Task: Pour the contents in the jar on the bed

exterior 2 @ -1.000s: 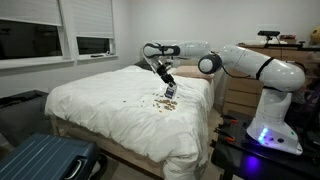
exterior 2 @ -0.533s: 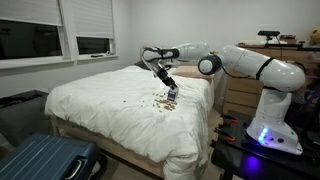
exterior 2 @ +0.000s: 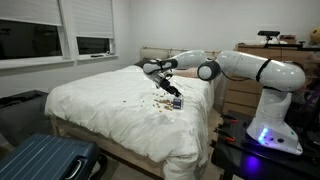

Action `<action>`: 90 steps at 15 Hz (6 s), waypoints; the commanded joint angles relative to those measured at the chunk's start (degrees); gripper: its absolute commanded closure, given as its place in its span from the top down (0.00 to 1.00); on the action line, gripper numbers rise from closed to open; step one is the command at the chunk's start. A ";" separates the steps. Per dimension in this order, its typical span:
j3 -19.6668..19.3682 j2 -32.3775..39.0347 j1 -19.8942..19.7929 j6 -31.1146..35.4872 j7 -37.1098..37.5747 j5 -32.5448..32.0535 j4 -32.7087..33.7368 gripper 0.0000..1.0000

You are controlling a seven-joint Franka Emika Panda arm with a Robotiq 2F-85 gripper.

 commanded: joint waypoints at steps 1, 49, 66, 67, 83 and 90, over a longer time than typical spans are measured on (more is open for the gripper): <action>-1.44 3.35 1.47 -1.66 -2.88 -2.10 4.88 0.45; -2.37 4.83 2.37 16.32 7.50 -0.83 -0.10 1.00; -2.08 -0.37 3.76 14.69 15.91 -2.14 0.79 1.00; -2.04 -0.66 3.81 14.40 16.66 -2.08 0.75 1.00; -3.47 -3.82 4.54 40.45 14.87 -1.70 4.38 1.00; -2.31 -4.84 4.78 47.42 15.68 -3.12 4.75 1.00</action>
